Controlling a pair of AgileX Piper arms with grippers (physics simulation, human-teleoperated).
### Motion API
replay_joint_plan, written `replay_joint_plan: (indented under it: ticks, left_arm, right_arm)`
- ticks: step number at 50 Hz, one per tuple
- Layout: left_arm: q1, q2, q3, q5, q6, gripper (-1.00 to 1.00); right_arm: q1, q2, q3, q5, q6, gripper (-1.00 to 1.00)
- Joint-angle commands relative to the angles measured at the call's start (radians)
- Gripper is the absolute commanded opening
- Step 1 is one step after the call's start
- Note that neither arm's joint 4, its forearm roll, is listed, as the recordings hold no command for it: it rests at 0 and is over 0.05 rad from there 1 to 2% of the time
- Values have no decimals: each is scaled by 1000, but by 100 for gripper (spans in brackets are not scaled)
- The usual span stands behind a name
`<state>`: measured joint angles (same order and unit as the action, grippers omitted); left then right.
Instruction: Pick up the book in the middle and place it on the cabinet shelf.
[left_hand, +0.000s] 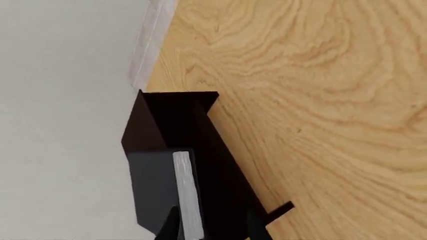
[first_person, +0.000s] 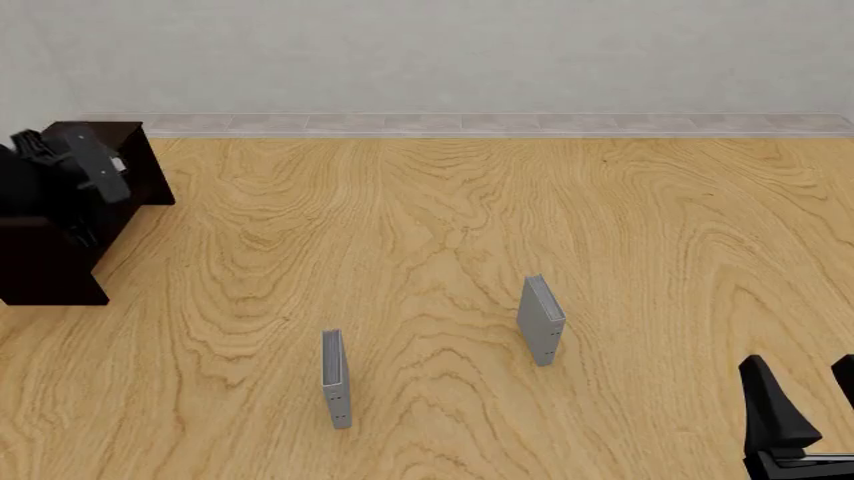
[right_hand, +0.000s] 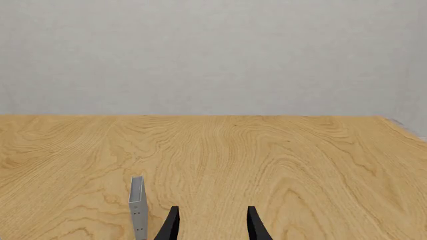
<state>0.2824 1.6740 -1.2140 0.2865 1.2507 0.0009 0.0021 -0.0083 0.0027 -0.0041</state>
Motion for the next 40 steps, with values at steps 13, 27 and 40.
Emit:
replay_joint_plan:
  ticks: [13, 27, 40]
  left_arm:
    - [-61, -178, 2, 107, -158, 100]
    - [-171, -389, -9, 199, -400, 100]
    - [-284, -702, 117, 303, -716, 100]
  right_arm:
    - [0, 0, -1, 1, 0, 100]
    - [0, 0, 3, -3, 0, 100]
    - [-1, 0, -6, 12, 6, 100]
